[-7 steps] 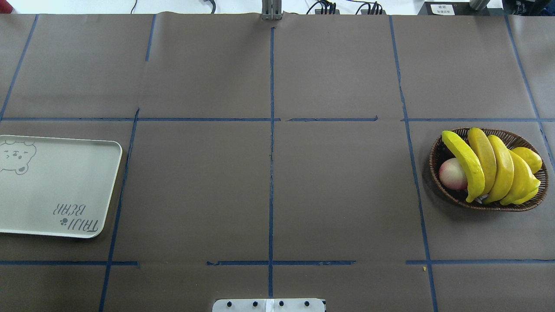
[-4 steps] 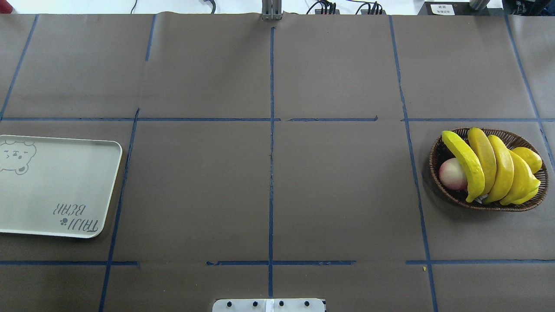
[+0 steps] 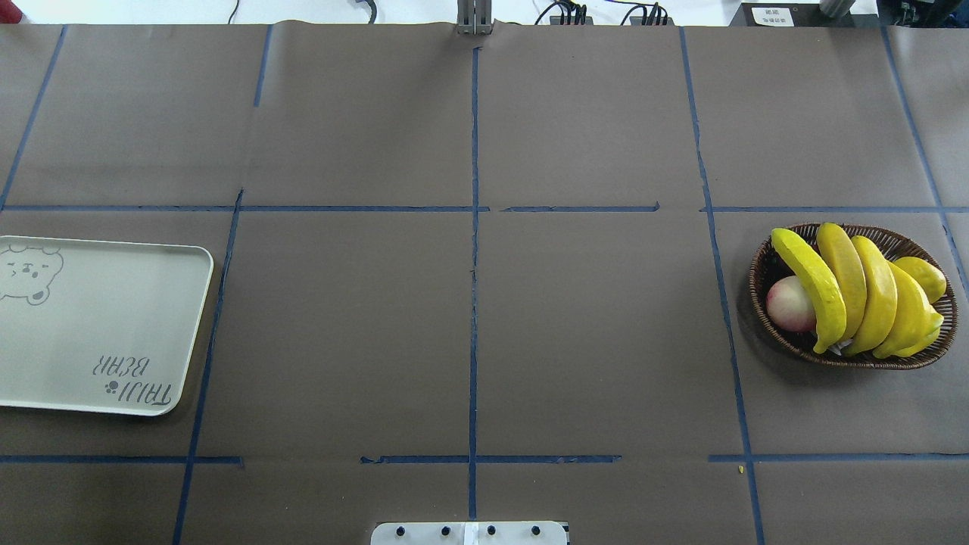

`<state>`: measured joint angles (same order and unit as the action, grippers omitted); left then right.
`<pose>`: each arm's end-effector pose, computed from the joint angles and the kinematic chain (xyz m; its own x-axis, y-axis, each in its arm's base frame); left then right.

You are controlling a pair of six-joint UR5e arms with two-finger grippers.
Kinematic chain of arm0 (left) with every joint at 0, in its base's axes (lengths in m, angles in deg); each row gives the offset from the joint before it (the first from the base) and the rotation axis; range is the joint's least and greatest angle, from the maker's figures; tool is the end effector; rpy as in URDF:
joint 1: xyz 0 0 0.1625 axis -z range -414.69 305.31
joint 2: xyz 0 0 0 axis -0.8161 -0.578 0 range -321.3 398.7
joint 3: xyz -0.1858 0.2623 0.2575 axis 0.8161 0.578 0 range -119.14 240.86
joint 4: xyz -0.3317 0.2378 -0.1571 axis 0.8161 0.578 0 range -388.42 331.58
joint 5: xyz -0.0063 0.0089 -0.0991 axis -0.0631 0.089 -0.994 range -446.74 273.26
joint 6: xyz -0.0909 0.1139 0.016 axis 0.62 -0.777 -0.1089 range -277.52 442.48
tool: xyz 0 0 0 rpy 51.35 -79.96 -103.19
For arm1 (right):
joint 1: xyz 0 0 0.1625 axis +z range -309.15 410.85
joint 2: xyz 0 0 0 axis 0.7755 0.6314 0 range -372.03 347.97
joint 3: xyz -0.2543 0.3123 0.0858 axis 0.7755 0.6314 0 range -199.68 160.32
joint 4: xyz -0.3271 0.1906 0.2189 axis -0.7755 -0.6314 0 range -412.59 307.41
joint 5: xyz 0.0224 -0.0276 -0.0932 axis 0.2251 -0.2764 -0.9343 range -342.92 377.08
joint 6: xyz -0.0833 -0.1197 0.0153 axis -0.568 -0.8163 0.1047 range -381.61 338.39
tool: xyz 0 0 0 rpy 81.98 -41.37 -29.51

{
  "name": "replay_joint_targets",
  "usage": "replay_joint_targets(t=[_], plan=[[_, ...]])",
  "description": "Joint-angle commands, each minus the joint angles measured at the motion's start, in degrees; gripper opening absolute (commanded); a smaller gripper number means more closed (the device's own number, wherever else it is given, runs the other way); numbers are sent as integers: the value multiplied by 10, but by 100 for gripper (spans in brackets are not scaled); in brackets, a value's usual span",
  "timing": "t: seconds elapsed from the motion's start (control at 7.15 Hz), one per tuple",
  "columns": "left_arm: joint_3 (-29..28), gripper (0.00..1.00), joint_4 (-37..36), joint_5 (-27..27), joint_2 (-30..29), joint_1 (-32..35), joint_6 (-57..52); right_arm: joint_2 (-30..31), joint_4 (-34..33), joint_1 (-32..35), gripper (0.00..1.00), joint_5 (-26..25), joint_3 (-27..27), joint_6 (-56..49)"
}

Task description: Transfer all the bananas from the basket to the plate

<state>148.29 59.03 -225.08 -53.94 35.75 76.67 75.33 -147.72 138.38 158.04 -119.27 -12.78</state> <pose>-0.0278 -0.5307 0.6750 0.6618 0.0639 -0.7469 -0.0595 0.9977 0.0327 -0.0036 -0.5368 0.5649 0.6243 0.0306 0.7806 -0.0537 0.9986 0.0038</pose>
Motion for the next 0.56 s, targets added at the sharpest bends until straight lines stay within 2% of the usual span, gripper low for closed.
replay_joint_targets(t=[0.0, 0.28, 0.42], plan=[[1, 100, 0, 0, 1, 1, -1, -12, 7, -83, 100, -6, -76, 79], [1, 100, 1, -4, -4, 0, 29, -11, 8, -131, 100, -10, -132, 192], [1, 100, 3, -4, 3, 1, 25, -7, 7, -170, 100, -56, -172, 243]])
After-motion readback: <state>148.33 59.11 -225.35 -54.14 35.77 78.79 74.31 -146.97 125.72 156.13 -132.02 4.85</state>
